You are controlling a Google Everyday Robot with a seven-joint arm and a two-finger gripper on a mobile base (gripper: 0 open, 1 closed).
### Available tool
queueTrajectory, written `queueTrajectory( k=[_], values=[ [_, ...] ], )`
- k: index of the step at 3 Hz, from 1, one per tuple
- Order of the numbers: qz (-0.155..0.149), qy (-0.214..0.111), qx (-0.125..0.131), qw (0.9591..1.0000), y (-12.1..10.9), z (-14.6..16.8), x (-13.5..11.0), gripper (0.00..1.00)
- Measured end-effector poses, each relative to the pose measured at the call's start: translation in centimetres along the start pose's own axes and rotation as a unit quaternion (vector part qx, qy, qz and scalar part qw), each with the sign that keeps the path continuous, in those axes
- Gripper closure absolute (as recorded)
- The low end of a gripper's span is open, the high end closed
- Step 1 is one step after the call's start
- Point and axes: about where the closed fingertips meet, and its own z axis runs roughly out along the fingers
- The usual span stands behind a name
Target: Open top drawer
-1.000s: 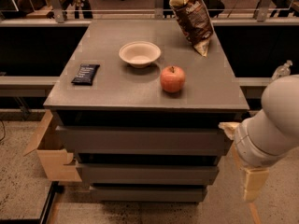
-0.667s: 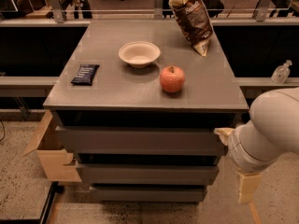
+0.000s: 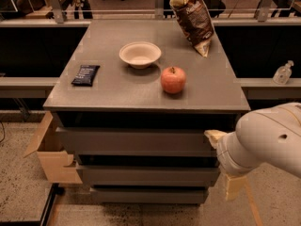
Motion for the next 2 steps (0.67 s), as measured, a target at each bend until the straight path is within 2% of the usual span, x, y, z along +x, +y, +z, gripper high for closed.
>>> queueTrajectory(
  k=[1, 2],
  values=[
    [-0.008, -0.009, 0.029, 0.9995, -1.6, 1.8, -1.0, 0.00],
    [-0.011, -0.021, 0.046, 0.9987, -2.9, 3.5, -1.9, 0.00]
  ],
)
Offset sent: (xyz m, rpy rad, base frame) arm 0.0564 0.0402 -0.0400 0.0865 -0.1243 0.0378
